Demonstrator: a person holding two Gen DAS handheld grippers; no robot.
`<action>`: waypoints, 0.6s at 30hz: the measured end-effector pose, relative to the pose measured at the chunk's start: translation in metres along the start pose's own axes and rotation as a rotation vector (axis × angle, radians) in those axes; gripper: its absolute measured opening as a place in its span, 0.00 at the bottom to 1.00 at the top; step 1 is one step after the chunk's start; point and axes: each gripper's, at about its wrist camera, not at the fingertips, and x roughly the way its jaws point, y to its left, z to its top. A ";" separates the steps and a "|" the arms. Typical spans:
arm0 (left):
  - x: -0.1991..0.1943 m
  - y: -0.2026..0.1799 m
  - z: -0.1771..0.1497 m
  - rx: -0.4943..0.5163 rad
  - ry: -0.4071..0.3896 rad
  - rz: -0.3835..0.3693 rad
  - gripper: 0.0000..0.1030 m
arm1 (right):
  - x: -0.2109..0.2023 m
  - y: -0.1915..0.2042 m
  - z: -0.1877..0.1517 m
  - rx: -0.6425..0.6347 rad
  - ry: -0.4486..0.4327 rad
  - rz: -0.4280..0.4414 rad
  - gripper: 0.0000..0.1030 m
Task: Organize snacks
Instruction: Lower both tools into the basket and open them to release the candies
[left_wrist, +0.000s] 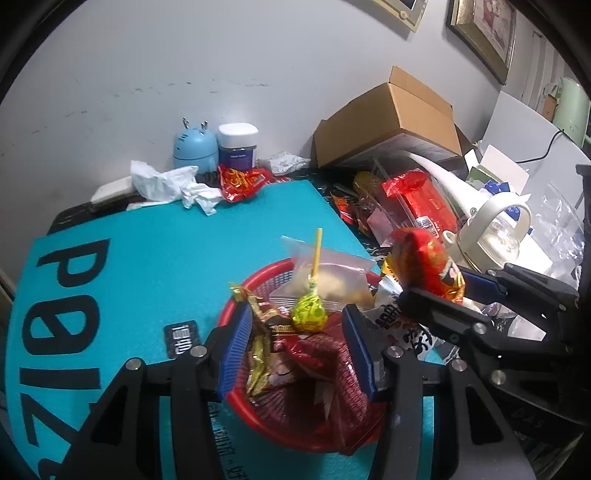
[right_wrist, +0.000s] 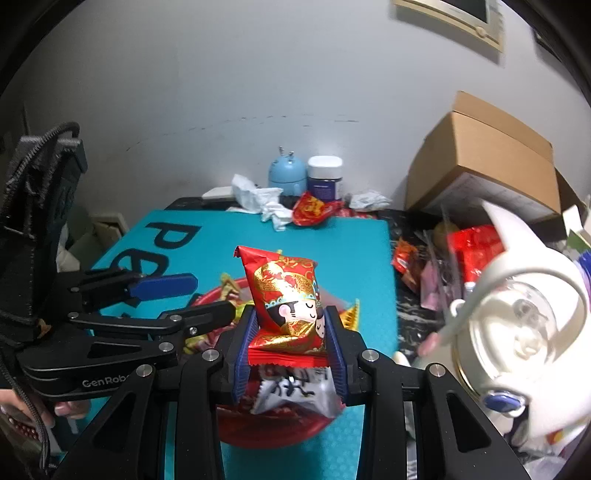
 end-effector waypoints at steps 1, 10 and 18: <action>-0.001 0.001 0.000 -0.001 0.000 0.003 0.48 | 0.001 0.002 0.001 -0.005 0.001 0.004 0.34; -0.006 0.018 -0.006 -0.031 0.004 0.037 0.48 | 0.015 0.014 0.005 -0.041 0.021 0.023 0.34; -0.002 0.028 -0.008 -0.045 0.015 0.063 0.48 | 0.032 0.018 0.004 -0.066 0.052 0.003 0.38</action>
